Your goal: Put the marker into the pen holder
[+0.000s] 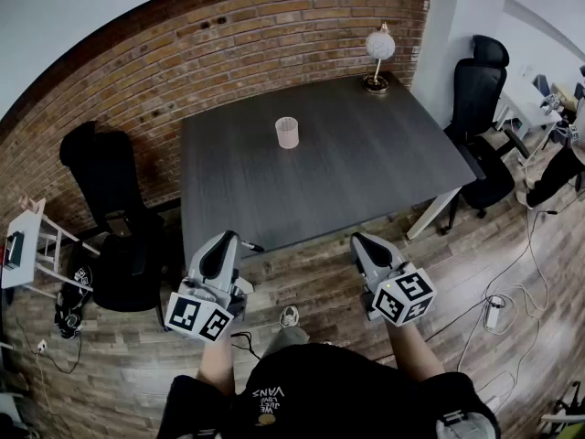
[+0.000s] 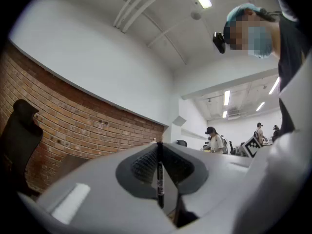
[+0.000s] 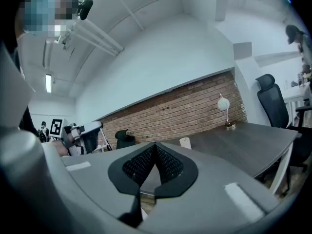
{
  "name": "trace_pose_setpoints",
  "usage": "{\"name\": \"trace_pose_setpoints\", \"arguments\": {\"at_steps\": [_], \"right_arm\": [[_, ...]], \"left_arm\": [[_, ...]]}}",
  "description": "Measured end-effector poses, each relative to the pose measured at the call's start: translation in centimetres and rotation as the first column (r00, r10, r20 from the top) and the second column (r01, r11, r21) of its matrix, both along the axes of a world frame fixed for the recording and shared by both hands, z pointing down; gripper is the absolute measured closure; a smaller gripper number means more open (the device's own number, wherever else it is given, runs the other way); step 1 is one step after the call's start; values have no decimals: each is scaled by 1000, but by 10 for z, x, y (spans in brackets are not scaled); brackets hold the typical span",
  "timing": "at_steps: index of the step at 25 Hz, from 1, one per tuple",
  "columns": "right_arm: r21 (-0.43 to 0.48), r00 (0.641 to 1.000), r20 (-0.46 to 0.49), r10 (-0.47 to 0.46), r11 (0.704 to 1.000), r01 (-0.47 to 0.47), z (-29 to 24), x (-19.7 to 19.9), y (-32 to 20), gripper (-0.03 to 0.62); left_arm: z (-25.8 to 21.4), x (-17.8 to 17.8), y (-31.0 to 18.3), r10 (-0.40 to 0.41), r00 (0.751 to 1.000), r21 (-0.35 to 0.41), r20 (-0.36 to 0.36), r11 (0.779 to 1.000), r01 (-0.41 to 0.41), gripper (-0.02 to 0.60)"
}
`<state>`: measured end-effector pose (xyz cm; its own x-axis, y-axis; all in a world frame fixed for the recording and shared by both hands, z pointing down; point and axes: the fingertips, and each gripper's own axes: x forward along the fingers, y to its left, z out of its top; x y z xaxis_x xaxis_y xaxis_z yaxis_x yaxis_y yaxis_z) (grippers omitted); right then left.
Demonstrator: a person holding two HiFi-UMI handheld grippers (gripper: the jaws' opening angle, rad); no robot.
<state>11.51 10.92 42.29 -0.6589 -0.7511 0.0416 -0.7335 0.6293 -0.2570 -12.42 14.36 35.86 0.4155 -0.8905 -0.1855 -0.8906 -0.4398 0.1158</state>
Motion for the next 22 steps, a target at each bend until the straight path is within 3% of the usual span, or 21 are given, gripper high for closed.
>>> {"name": "trace_pose_setpoints", "arguments": {"at_steps": [9,22], "right_arm": [[5,999,51,-9,1000,9,4,-6,-17,597],[3,998,26,51,999,-52,2,-45,-123,599]], "left_arm": [[13,-2,-22,7,1000,-23,-3,1000,-7,503],[33,-38,-142,89,996,-48,-33,995,-90,503]]}}
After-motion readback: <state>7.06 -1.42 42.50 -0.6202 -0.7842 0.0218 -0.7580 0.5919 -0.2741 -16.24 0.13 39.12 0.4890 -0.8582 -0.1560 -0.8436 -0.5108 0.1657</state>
